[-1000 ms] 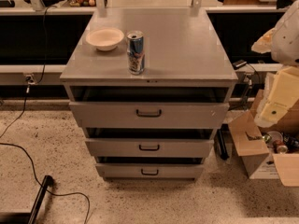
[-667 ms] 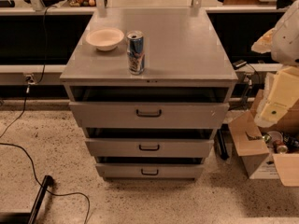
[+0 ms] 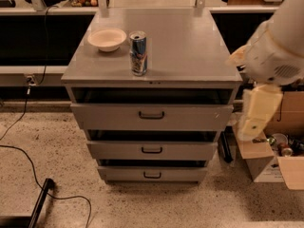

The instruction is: Open top drawer

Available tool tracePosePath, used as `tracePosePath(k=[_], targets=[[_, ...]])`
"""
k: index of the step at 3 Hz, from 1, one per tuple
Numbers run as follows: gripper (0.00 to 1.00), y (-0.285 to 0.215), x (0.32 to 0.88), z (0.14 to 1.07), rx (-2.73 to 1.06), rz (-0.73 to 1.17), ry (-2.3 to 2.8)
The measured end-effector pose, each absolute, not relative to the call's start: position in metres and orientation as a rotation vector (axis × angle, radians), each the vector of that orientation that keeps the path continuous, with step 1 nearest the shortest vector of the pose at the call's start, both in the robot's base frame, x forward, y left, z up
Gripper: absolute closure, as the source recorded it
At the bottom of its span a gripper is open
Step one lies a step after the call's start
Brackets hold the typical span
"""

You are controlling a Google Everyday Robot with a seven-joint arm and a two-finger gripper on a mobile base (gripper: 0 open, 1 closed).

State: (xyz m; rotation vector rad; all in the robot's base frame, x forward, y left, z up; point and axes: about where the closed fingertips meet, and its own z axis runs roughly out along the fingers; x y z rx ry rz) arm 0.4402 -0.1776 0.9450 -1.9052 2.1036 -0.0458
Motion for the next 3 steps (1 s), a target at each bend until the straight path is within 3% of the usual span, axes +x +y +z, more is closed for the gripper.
tracePosePath(k=[3], targets=[[0.0, -0.149, 0.435, 0.908, -2.083, 0.028, 1.969]])
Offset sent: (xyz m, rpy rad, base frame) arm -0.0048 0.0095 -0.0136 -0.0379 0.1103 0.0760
